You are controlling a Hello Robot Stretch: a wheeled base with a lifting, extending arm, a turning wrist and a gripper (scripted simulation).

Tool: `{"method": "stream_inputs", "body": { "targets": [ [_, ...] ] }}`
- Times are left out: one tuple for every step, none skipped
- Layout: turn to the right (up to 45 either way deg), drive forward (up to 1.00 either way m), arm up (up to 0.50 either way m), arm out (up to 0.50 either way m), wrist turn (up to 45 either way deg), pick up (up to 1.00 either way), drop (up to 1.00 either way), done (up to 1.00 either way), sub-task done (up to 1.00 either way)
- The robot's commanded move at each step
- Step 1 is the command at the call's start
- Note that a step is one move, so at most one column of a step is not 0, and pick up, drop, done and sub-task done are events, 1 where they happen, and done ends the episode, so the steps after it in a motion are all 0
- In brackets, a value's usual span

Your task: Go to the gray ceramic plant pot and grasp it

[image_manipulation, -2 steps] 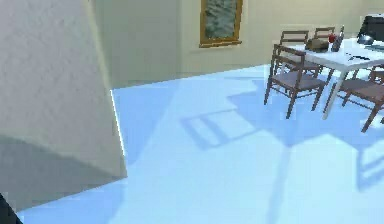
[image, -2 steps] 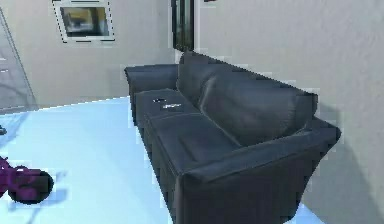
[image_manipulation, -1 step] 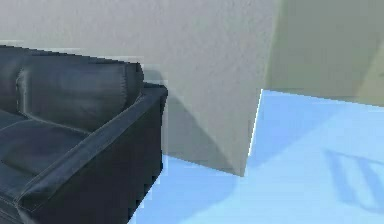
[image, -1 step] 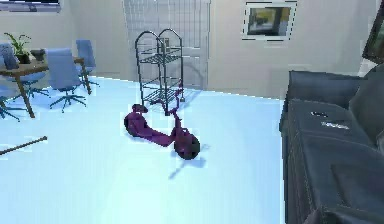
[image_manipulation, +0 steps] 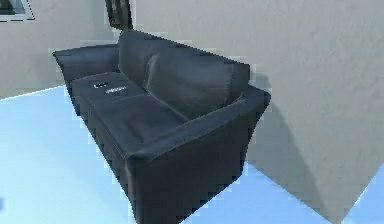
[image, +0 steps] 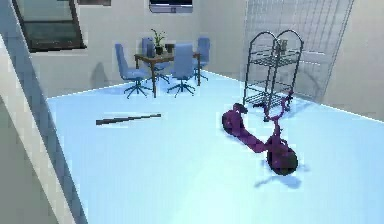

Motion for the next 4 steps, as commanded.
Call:
{"method": "stream_inputs", "body": {
  "targets": [
    [0.0, 1.0, 0.0, 0.0, 0.0, 0.0, 0.0, 0.0, 0.0],
    [0.0, 1.0, 0.0, 0.0, 0.0, 0.0, 0.0, 0.0, 0.0],
    [0.0, 0.85, 0.0, 0.0, 0.0, 0.0, 0.0, 0.0, 0.0],
    [-45.0, 0.0, 0.0, 0.0, 0.0, 0.0, 0.0, 0.0, 0.0]
  ]
}}
